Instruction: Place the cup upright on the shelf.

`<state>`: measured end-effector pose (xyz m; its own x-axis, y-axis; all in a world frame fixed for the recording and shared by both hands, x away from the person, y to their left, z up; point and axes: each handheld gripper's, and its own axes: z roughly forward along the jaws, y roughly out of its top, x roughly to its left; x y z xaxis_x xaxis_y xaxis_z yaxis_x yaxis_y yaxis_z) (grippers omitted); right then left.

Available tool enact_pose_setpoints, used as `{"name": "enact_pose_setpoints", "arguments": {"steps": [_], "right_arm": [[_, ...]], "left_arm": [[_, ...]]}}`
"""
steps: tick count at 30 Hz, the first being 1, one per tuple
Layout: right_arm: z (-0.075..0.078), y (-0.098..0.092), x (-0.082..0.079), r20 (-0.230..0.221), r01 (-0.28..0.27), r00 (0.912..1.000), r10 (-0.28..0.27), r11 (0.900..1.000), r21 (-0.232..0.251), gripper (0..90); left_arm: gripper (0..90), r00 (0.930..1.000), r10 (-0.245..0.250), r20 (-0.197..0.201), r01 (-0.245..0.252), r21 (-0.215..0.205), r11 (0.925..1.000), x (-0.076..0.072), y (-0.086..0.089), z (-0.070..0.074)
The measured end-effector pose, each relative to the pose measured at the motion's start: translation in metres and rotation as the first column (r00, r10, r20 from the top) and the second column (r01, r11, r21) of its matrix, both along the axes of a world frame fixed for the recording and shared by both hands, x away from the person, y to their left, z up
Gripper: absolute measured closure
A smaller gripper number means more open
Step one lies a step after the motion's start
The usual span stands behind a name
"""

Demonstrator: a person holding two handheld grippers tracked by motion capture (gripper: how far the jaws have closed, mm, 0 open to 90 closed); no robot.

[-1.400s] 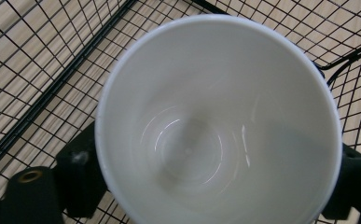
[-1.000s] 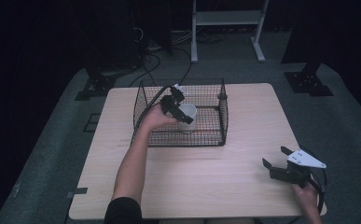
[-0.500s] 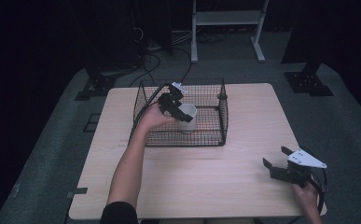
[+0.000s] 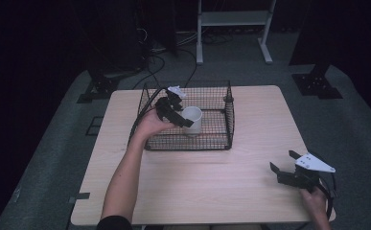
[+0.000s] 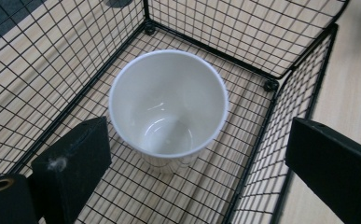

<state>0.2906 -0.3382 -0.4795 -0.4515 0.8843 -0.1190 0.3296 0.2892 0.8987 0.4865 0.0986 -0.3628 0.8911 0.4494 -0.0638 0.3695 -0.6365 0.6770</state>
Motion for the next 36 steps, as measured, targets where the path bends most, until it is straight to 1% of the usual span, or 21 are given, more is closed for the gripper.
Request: {"name": "enact_pose_setpoints", "arguments": {"steps": [2,4,7,9,10,12,14,16,19,21,23,24,28,32,34,36], "right_arm": [[0.000,0.000,0.000,-0.001,0.001,1.0000,-0.001,1.000,0.001,13.1],[0.000,0.000,0.000,0.000,0.003,1.0000,-0.003,1.000,0.001,13.1],[0.000,0.000,0.000,0.000,0.002,1.0000,-0.002,1.000,0.001,13.1],[0.000,0.000,0.000,0.000,0.004,1.0000,-0.004,1.000,0.000,13.1],[0.000,0.000,0.000,0.001,0.005,1.0000,-0.005,1.000,-0.001,13.1],[0.000,0.000,0.000,0.001,0.005,1.0000,-0.005,1.000,-0.002,13.1],[0.000,0.000,0.000,0.002,0.005,1.0000,-0.005,1.000,-0.002,13.1],[0.000,0.000,0.000,0.001,0.005,1.0000,-0.005,1.000,-0.003,13.1],[0.000,0.000,0.000,0.001,0.005,1.0000,-0.005,1.000,-0.003,13.1],[0.000,0.000,0.000,0.001,0.007,1.0000,-0.007,1.000,-0.003,13.1],[0.000,0.000,0.000,0.001,0.007,1.0000,-0.007,1.000,-0.003,13.1],[0.000,0.000,0.000,0.001,0.007,1.0000,-0.007,1.000,-0.005,13.1],[0.000,0.000,0.000,0.000,0.007,1.0000,-0.007,1.000,-0.007,13.1],[0.000,0.001,0.000,0.000,0.006,1.0000,-0.006,1.000,-0.007,13.1],[0.000,0.000,0.000,-0.001,0.008,1.0000,-0.008,1.000,-0.006,13.1],[0.000,0.001,0.000,-0.001,0.008,1.0000,-0.008,1.000,-0.007,13.1]], "left_arm": [[6.1,0.9999,-0.008,0.011,0.008,0.012,0.9999,-0.003,0.000,0.002],[6.1,0.9998,-0.009,0.016,0.009,0.005,0.9999,-0.007,0.000,0.004],[6.1,0.9997,-0.014,0.020,0.014,0.007,0.9999,-0.010,0.001,0.006],[6.1,0.9994,-0.018,0.030,0.018,0.012,0.9998,-0.014,0.001,0.008],[6.1,0.9993,-0.020,0.032,0.020,0.010,0.9998,-0.015,0.001,0.010],[6.1,0.9986,-0.023,0.047,0.023,0.006,0.9997,-0.020,0.001,0.011],[6.1,0.9988,-0.025,0.043,0.025,0.003,0.9997,-0.022,0.002,0.012],[6.1,0.9982,-0.026,0.054,0.026,0.005,0.9997,-0.025,0.003,0.012],[6.2,0.9977,-0.028,0.061,0.028,-0.005,0.9996,-0.030,0.006,0.012],[6.1,0.9976,-0.027,0.064,0.026,0.006,0.9996,-0.033,0.007,0.012],[6.1,0.9976,-0.021,0.066,0.022,-0.014,0.9997,-0.036,0.010,0.012],[6.1,0.9973,-0.023,0.070,0.024,-0.017,0.9996,-0.037,0.011,0.012],[6.2,0.9968,-0.023,0.077,0.024,-0.007,0.9997,-0.045,0.013,0.011],[6.2,0.9960,-0.018,0.088,0.020,-0.023,0.9996,-0.053,0.018,0.009],[6.2,0.9961,-0.018,0.086,0.020,-0.025,0.9995,-0.056,0.019,0.010],[6.1,0.9945,-0.019,0.103,0.022,-0.028,0.9994,-0.060,0.021,0.012]]}}
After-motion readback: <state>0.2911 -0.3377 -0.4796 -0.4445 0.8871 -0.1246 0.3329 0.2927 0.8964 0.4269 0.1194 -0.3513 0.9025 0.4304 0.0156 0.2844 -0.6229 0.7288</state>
